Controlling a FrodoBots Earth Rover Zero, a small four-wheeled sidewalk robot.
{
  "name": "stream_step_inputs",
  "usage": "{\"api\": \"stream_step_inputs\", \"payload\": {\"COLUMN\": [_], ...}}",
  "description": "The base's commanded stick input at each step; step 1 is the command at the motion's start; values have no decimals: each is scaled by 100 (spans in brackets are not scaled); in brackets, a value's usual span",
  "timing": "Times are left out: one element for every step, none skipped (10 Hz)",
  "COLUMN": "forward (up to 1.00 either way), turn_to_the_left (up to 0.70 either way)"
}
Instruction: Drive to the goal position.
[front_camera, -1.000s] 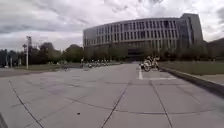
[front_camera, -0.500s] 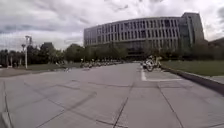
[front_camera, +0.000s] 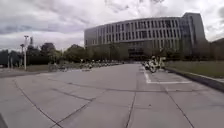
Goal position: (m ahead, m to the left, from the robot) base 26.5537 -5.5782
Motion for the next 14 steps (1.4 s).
{"api": "stream_step_inputs", "payload": {"forward": [70, 70, 70, 70, 70, 70, 70, 70, 70, 70, 70, 70, 70, 70], "turn_to_the_left": [-12, -24, -34, -34, -34, -34, -34, -34, -34, -34, -34, -34, -34, -32]}}
